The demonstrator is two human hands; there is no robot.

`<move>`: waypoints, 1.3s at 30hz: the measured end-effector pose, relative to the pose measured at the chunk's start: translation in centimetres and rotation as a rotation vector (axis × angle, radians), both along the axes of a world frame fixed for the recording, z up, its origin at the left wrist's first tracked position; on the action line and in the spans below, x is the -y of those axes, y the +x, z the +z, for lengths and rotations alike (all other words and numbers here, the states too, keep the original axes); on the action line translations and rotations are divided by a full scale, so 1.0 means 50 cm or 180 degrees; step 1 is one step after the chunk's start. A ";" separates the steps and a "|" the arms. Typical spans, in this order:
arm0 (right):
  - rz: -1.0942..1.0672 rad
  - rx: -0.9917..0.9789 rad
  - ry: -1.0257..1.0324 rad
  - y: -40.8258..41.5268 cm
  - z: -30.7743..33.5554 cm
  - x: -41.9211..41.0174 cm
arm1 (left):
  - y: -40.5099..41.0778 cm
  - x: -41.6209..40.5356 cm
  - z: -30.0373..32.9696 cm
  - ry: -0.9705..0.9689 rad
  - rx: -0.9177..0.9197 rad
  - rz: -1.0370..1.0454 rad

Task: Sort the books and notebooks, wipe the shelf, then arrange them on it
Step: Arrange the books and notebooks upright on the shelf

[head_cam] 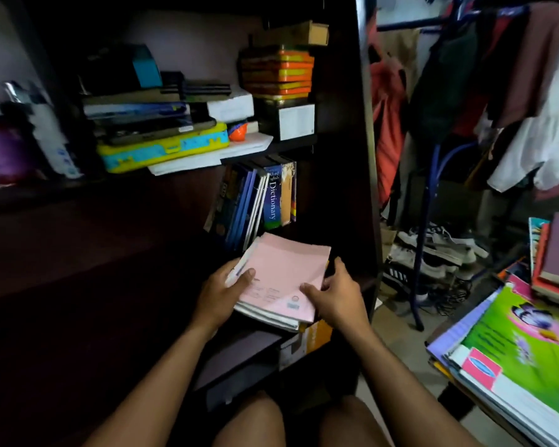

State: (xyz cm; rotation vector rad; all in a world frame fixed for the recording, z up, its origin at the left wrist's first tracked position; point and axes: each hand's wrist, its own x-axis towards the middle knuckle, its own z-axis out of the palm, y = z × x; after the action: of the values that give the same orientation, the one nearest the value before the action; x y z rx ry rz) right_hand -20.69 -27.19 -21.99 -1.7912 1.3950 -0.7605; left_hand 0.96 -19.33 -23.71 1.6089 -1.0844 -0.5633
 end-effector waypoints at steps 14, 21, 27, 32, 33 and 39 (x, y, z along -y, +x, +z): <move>-0.0270 0.1336 -0.0262 -0.003 0.069 -0.002 | 0.186 -0.132 0.021 0.0580 0.1409 0.0338; -0.0094 0.1126 -0.0768 0.132 0.053 0.069 | 0.237 0.006 0.038 0.0779 0.1434 0.0181; -0.0060 0.1377 -0.1021 0.190 0.017 0.128 | 0.247 0.133 -0.010 0.0055 0.0383 -0.0083; 0.0157 0.1590 -0.1287 0.201 -0.018 0.115 | 0.277 0.159 -0.065 -0.0050 0.0212 -0.0397; 0.0216 0.1609 -0.1303 0.200 -0.021 0.117 | 0.278 0.161 -0.066 -0.0075 0.0060 -0.0384; 0.0431 0.1567 -0.1425 0.200 -0.015 0.110 | 0.282 0.164 -0.057 -0.0303 -0.0294 -0.0498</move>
State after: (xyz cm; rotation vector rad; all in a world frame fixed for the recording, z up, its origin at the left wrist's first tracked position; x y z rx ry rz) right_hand -10.69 -32.72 -22.75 -1.8243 0.8118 -1.4091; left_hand 15.06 -27.55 -26.58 1.4106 -1.1569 -0.6728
